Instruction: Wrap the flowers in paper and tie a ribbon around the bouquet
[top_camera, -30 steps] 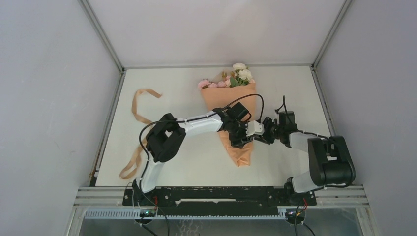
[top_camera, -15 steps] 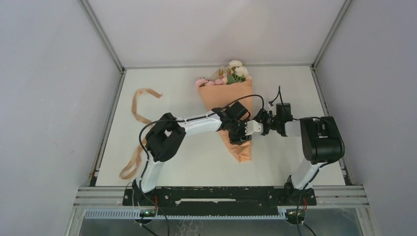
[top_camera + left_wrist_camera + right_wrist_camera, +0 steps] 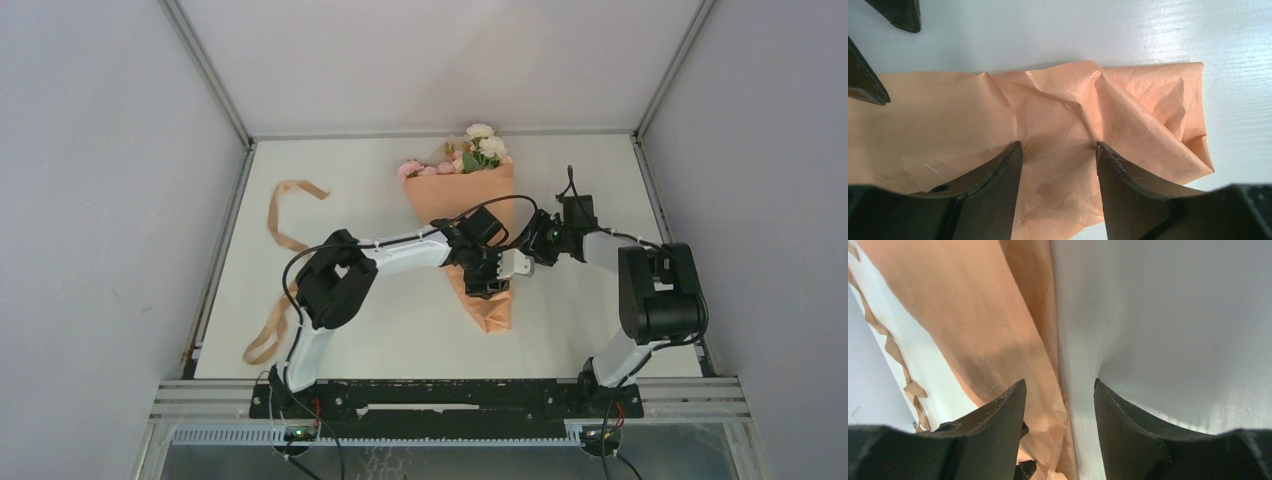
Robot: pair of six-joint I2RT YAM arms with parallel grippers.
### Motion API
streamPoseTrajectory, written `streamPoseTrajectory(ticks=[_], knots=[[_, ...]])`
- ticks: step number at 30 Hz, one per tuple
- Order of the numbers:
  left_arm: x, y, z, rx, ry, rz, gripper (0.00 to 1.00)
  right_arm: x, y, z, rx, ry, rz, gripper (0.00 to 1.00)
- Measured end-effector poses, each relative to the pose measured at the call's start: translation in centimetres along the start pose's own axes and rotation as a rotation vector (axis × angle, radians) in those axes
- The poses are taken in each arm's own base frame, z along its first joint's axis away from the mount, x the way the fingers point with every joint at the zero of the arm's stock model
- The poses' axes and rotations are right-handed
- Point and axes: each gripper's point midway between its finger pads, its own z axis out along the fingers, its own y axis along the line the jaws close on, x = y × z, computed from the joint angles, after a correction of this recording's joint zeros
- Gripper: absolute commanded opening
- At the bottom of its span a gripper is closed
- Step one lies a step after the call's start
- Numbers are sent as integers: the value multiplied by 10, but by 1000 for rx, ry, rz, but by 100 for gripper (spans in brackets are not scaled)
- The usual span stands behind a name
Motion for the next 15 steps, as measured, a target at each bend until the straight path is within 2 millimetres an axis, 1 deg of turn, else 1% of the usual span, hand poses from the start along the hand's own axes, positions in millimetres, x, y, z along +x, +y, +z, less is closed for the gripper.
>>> streamPoseTrajectory(ticks=[2,5,8,9,10,11,12,13,15], knots=[[0,0,0,0,1,6,61,0,-4,3,17,9,7,64],[2,0,0,1,3,20,61,0,0,8,6,30,17,68],[3,-1,-1,1,6,46,61,-4,10,17,-32,51,27,70],[4,-1,-1,0,7,57,61,-4,15,21,-50,59,28,69],[4,-2,0,-1,7,66,61,-3,20,24,-70,67,28,66],[5,-1,-1,-2,8,75,62,-2,24,27,-85,74,27,62],[5,-1,-1,-4,9,84,62,-1,27,29,-95,78,26,54],[6,-1,-1,-4,10,91,62,2,29,32,-103,86,28,39],[7,-2,-1,-4,14,102,62,6,29,35,-107,95,33,15]])
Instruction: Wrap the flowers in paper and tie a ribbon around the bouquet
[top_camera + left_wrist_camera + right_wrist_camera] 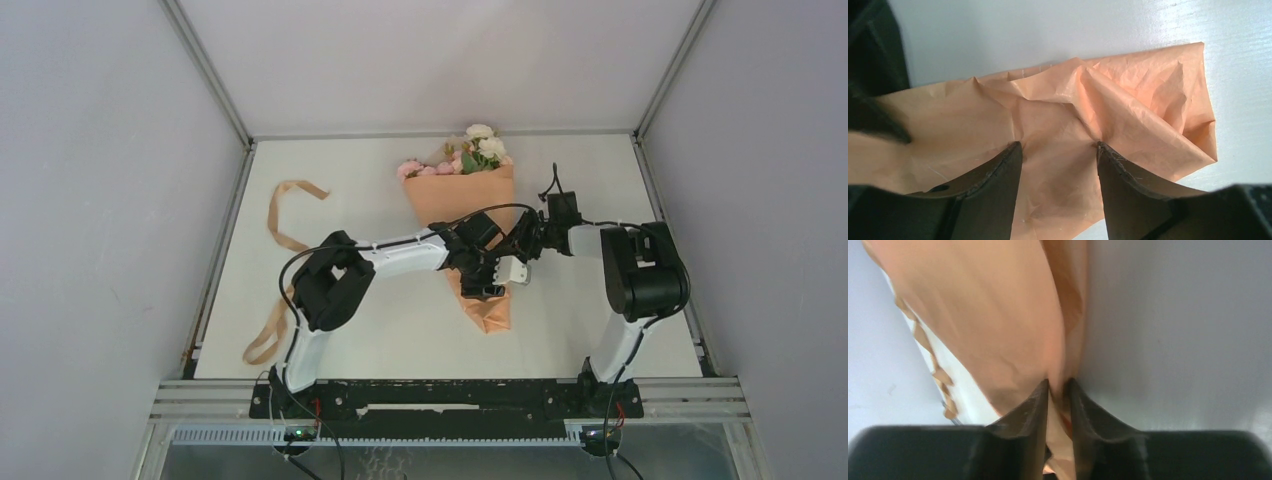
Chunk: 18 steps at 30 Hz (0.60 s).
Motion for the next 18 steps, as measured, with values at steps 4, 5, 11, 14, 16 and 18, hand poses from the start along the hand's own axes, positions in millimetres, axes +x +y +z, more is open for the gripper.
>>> streamPoseTrajectory(ticks=[4,5,11,14,16,18], knots=[[2,-1,-2,3,12,3,61,11,-9,4,4,20,41,0],[3,-2,-2,6,15,0,61,12,-9,5,-3,17,42,0],[-2,-21,-7,76,24,-69,55,27,-8,2,-48,9,66,0],[-7,-34,-4,103,27,-71,53,34,-10,-2,-60,-3,91,0],[-9,-43,-1,113,30,-53,51,37,-10,-5,-65,-10,99,0],[-9,-52,0,115,27,-28,52,40,-9,-8,-69,-14,106,0]])
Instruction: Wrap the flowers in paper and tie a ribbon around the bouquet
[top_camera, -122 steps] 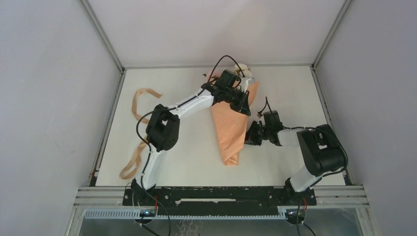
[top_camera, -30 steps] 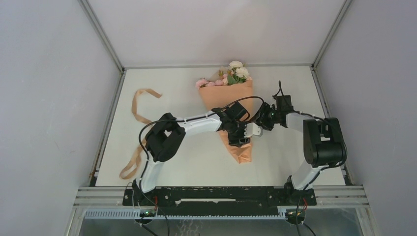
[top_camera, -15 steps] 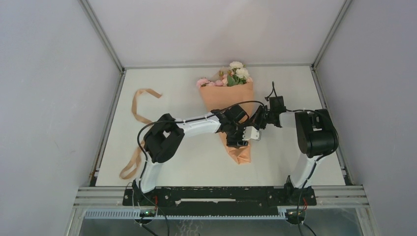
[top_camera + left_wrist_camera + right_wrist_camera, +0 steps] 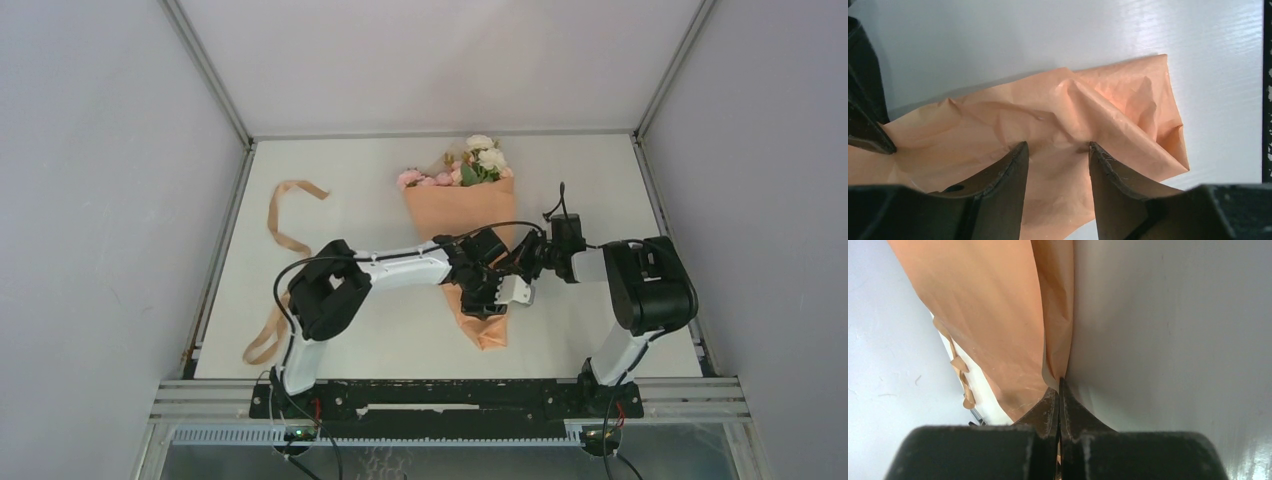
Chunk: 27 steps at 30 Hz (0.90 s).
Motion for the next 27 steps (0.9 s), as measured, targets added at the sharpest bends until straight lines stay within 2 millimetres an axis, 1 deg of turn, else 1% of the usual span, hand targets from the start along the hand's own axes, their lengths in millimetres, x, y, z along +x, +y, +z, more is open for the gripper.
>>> streamPoseTrajectory(ticks=[5,9,10,12,14,18,20,22,23,25,26,27], knots=[[-3,-20,2,9,22,67,54,6,-2,-1,-3,3,24,0],[-11,-53,8,39,56,148,56,4,0,-1,-9,-3,31,0],[-11,-65,10,54,74,166,57,3,0,0,-10,-9,30,0],[-6,-86,13,89,112,190,58,-1,1,0,-8,-26,25,0],[-2,-99,16,85,146,228,58,-1,0,1,-1,-32,22,0],[8,-111,10,81,198,253,56,-2,2,0,10,-47,6,0],[16,-119,2,103,241,256,55,-2,6,-3,12,-58,-11,0],[23,-130,-10,158,267,237,51,-5,12,-7,11,-83,-38,0],[22,-137,-20,193,263,225,45,-7,14,-9,11,-95,-48,0],[9,-142,-41,225,207,199,30,-10,17,-12,12,-112,-64,0],[-2,-138,-53,220,158,185,22,-11,18,-14,14,-119,-70,0],[-10,-130,-64,202,115,170,19,-12,18,-15,18,-127,-75,0]])
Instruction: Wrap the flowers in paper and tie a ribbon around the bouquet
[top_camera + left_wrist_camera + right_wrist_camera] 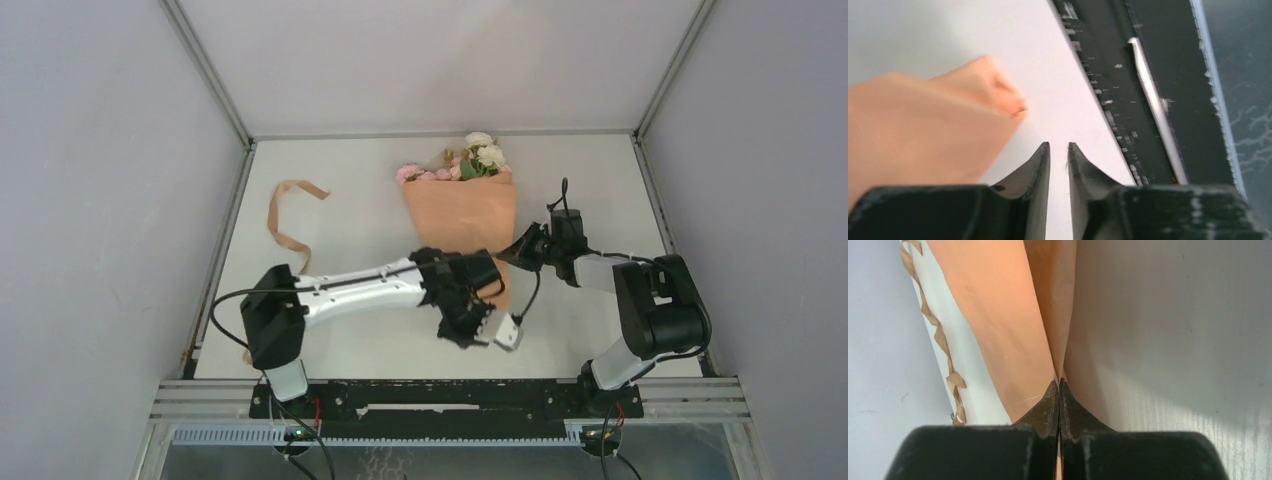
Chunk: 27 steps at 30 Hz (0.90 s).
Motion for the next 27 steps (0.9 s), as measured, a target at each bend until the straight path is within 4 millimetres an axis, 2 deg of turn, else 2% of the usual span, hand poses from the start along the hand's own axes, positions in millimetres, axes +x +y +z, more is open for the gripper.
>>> streamPoseTrajectory(ticks=[3,5,7,10,15,19,24,27], knots=[[-5,31,-28,-84,-80,-61,14,-1,-1,-1,9,-8,-4,0],[3,55,-30,-128,-87,-113,14,-1,-3,-1,17,-10,-2,0],[13,68,-17,-135,-66,-150,14,-1,-4,-1,23,-11,0,0],[18,72,11,-113,-28,-175,12,-1,-4,-1,25,-11,0,0],[11,64,47,-101,31,-116,13,-1,-5,-1,26,-10,-3,0],[24,34,66,-30,103,-69,13,-1,-5,-1,27,-10,-10,0],[35,14,60,26,158,-61,18,-2,-6,-1,28,-13,-9,0],[40,2,43,65,190,-92,24,-3,-7,-2,29,-13,-8,0]])
